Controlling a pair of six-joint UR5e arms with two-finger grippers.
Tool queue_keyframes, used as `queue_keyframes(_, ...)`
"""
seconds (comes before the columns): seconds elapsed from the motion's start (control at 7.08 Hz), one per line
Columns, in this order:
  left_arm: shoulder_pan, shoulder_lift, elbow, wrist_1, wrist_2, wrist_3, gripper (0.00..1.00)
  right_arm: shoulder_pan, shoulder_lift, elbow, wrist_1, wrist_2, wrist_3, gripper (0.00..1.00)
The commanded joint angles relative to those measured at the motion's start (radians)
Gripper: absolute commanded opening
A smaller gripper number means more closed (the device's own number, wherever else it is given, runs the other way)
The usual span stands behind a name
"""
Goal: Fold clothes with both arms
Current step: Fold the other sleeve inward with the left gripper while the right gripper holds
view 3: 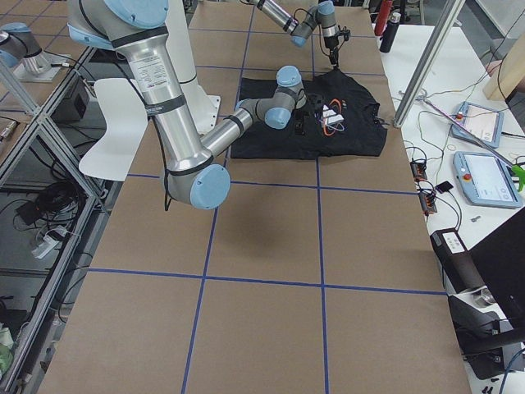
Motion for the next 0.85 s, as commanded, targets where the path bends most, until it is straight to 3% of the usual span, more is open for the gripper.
queue_keyframes(0.0,0.0,-0.013,0.016,0.0,0.016,-0.002,0.38,0.0,-0.003,-0.002,0.0,-0.001,0.0,0.99)
queue_keyframes(0.28,0.002,-0.014,0.016,0.0,0.016,-0.002,0.07,0.0,-0.004,-0.002,0.0,-0.001,0.0,0.99)
queue_keyframes(0.42,0.001,-0.014,0.016,0.0,0.016,-0.002,0.0,-0.002,-0.003,-0.013,0.0,-0.001,0.0,0.99)
queue_keyframes(0.71,-0.009,-0.007,-0.071,-0.002,0.002,-0.061,0.0,-0.002,-0.001,-0.011,0.002,0.001,0.0,0.99)
